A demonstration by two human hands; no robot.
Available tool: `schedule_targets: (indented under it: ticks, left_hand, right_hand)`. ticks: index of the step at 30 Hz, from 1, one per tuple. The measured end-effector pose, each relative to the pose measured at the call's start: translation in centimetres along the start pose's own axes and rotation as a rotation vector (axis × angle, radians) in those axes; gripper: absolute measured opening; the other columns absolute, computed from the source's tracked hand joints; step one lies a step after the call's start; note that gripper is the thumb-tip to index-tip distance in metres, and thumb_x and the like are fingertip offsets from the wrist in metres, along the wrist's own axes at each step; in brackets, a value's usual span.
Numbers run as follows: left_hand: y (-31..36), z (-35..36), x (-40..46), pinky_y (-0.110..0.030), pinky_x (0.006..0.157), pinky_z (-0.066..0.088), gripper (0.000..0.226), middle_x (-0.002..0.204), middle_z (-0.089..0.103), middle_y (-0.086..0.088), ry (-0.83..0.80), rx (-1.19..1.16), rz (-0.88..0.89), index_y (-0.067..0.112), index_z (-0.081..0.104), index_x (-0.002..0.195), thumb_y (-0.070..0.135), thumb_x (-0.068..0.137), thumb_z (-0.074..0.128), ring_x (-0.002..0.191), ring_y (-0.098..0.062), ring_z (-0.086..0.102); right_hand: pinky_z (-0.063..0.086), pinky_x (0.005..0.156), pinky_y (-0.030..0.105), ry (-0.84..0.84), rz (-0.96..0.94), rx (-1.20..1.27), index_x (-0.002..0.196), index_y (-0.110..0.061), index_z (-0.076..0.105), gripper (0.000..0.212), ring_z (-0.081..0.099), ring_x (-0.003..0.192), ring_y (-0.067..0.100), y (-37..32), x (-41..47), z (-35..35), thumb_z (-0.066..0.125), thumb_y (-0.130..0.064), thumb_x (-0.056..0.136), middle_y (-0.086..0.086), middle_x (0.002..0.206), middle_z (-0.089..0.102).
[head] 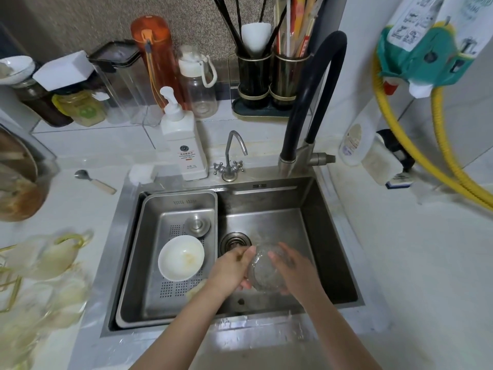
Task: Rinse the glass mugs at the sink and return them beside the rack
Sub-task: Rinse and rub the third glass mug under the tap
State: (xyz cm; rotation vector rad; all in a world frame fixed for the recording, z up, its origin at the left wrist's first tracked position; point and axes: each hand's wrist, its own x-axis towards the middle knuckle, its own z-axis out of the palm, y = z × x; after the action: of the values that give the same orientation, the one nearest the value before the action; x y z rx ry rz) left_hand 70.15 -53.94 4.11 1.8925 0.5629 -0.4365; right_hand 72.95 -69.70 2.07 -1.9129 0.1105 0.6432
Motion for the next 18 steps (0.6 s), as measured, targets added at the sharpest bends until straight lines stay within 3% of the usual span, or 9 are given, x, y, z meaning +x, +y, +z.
schedule_targets:
  ticks: [3,5,7,9,10,12,14,16,18]
  left_hand:
    - [0.0,-0.2,-0.3,-0.026,0.061,0.057,0.037,0.1,0.068,-0.004,0.016,-0.08,0.071,0.026,0.055,0.128,0.04,0.094,0.051,0.066,-0.014,0.066]
    - [0.0,-0.5,-0.4,-0.029,0.077,0.058,0.046,0.118,0.064,-0.008,0.046,-0.082,0.17,0.034,0.045,0.136,0.038,0.091,0.056,0.087,-0.014,0.065]
    - [-0.1,-0.4,-0.4,-0.031,0.098,0.048,0.07,0.12,0.061,0.001,0.064,-0.071,0.25,0.038,0.023,0.146,0.041,0.088,0.061,0.109,-0.013,0.059]
    - [0.0,-0.4,-0.2,-0.034,0.1,0.047,0.09,0.113,0.063,0.001,0.054,-0.202,0.258,0.04,0.01,0.147,0.046,0.078,0.068,0.107,-0.016,0.061]
    - [-0.1,-0.5,0.0,-0.038,0.098,0.049,0.094,0.109,0.064,-0.004,0.052,-0.281,0.24,0.041,0.014,0.145,0.048,0.071,0.072,0.105,-0.021,0.063]
    - [0.3,-0.8,0.2,-0.039,0.092,0.052,0.075,0.105,0.065,-0.007,0.03,-0.37,0.244,0.04,0.035,0.131,0.041,0.069,0.077,0.099,-0.023,0.064]
    - [1.3,-1.5,0.1,-0.031,0.074,0.051,0.043,0.094,0.062,-0.004,0.008,-0.441,0.227,0.025,0.049,0.116,0.021,0.081,0.073,0.082,-0.016,0.061]
    - [2.5,-2.3,0.0,-0.025,0.059,0.049,0.012,0.086,0.058,-0.005,0.038,-0.487,0.166,0.015,0.056,0.1,0.017,0.09,0.062,0.07,-0.011,0.054]
    - [3.0,-2.8,0.4,-0.025,0.058,0.054,0.015,0.086,0.061,-0.012,0.091,-0.463,0.124,0.01,0.061,0.094,0.024,0.092,0.057,0.07,-0.012,0.058]
  right_hand:
    - [0.05,0.096,0.051,0.046,-0.089,0.083,0.11,-0.045,0.051,0.023,0.058,0.113,0.022,-0.2,0.2,0.0,0.056,-0.049,0.088,-0.009,0.12,0.058]
    - [0.051,0.093,0.052,0.124,-0.113,0.168,0.096,-0.047,0.051,0.011,0.058,0.104,0.018,-0.7,0.3,-0.2,0.058,-0.048,0.087,-0.009,0.108,0.057]
    - [0.052,0.092,0.051,0.148,-0.149,0.195,0.097,-0.044,0.048,0.024,0.057,0.104,0.018,-1.2,0.4,-0.4,0.058,-0.059,0.08,-0.001,0.112,0.055]
    - [0.052,0.091,0.043,0.155,-0.194,0.197,0.102,-0.041,0.046,0.035,0.056,0.107,0.018,-1.6,0.5,-0.7,0.06,-0.062,0.078,0.003,0.118,0.052]
    - [0.052,0.089,0.036,0.153,-0.207,0.215,0.106,-0.038,0.045,0.036,0.055,0.108,0.016,-1.9,0.5,-0.9,0.063,-0.055,0.081,0.001,0.121,0.051]
    - [0.047,0.093,0.027,0.094,-0.213,0.247,0.123,-0.03,0.042,0.046,0.052,0.114,0.01,-2.2,0.6,-1.2,0.065,-0.044,0.085,-0.007,0.129,0.048]
    - [0.042,0.106,0.038,0.018,-0.239,0.201,0.136,-0.028,0.043,0.066,0.05,0.124,0.011,-2.0,1.1,-1.8,0.065,-0.056,0.08,-0.009,0.136,0.05]
    - [0.042,0.107,0.047,-0.051,-0.29,0.164,0.138,-0.031,0.043,0.072,0.052,0.125,0.012,-2.0,1.3,-2.5,0.066,-0.061,0.076,-0.008,0.135,0.054]
    - [0.043,0.106,0.049,-0.125,-0.324,0.137,0.14,-0.03,0.041,0.074,0.052,0.125,0.014,-2.3,1.5,-3.2,0.067,-0.057,0.077,-0.006,0.136,0.053]
